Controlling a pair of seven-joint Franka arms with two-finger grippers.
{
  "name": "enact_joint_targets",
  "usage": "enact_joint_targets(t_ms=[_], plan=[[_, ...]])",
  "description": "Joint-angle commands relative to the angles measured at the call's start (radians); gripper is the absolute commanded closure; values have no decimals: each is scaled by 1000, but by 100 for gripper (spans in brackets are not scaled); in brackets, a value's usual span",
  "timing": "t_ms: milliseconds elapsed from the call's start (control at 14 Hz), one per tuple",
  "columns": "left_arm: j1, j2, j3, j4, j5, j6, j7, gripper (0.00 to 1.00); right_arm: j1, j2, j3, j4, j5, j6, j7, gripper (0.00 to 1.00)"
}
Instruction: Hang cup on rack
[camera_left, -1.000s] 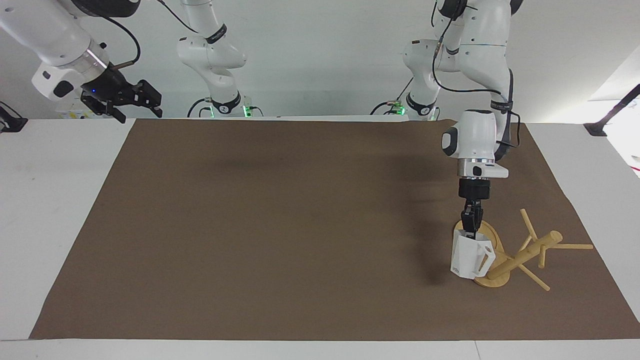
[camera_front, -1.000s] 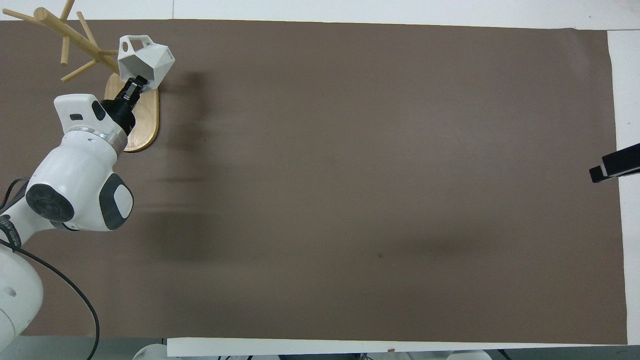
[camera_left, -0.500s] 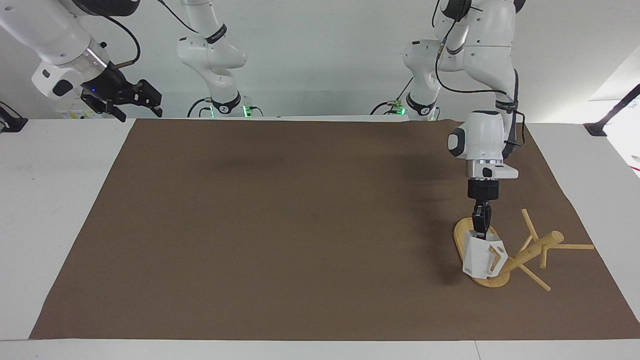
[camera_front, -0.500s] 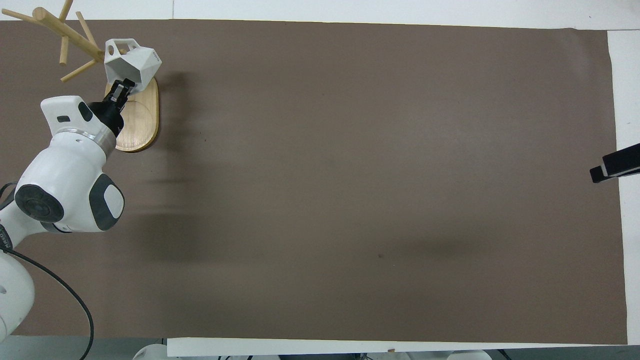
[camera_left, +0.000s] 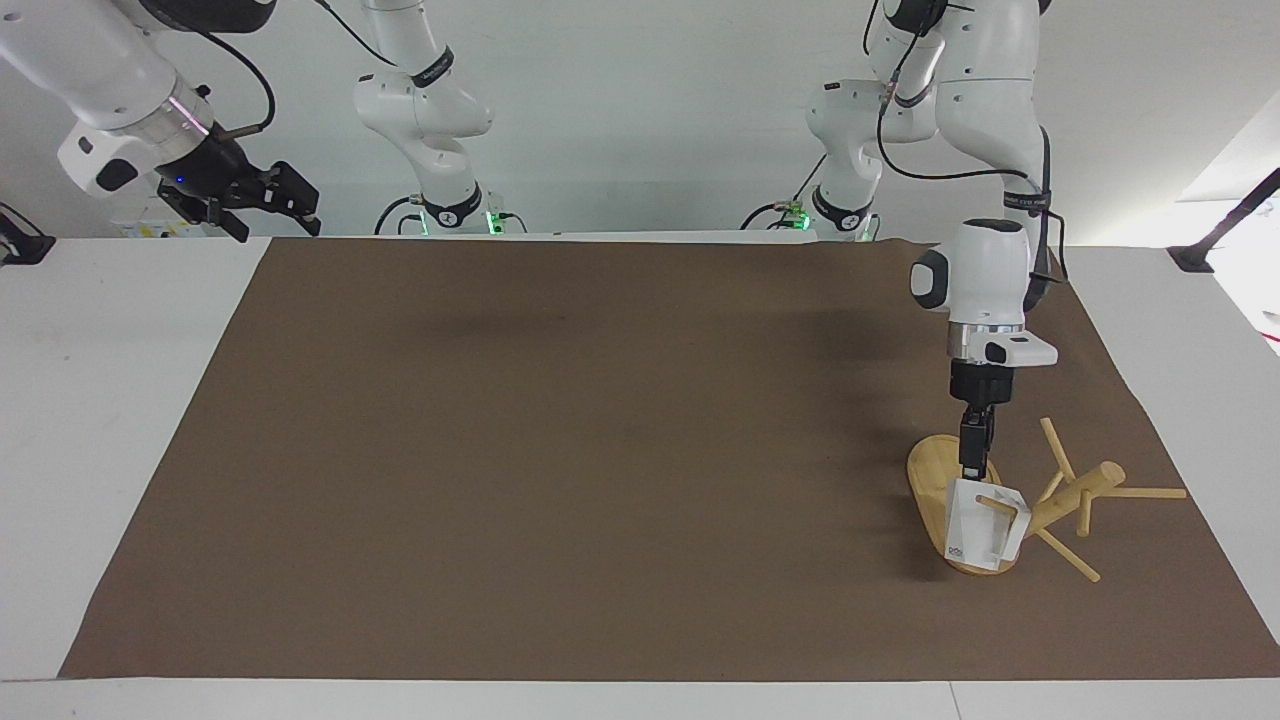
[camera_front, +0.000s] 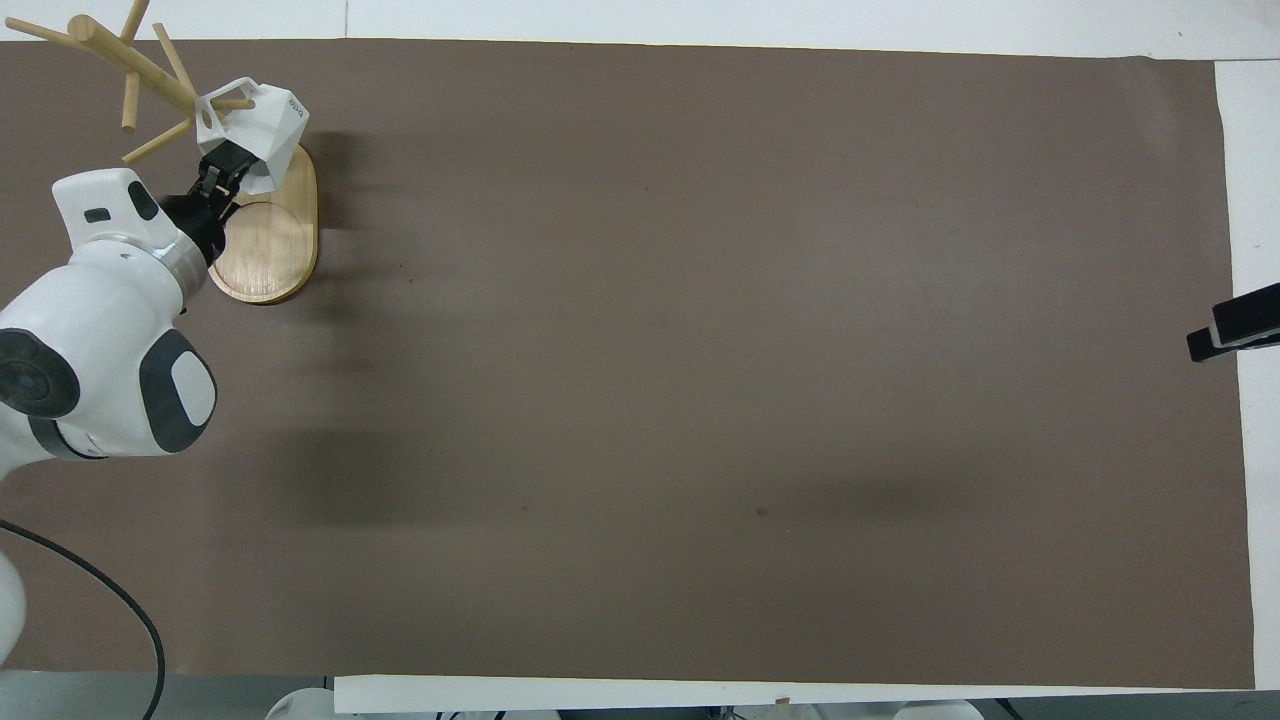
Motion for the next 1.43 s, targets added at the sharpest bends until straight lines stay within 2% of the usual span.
enact_joint_targets(t_ms=[0,214,429,571,857,1000,1286,1357], plan=[[8,-148,-4,24,-5,-273,4,0,-13,-19,7,-30,-19,20,26,1],[8,-227,-1,153,7,-658,34,0,-13,-19,8,-30,-19,57,26,1],[10,-230,-4,348,42,-1063,178,0,-1,-14,11,-24,-80,60,51,1],[15,-232,-4,426,66,-1252,356,0,1,-11,13,-19,-99,62,54,1],[50,-226,13,527,55,-1487,787,0,-9,-14,13,-30,-105,66,54,1],[97,-200,13,589,40,-1541,959,1,4,-14,2,-32,-105,63,54,1],[102,-77,12,771,-6,-1650,955,0,17,-11,-32,-33,-105,71,52,1],[94,-71,12,779,1,-1656,963,0,17,-10,-26,-32,-105,68,54,1]])
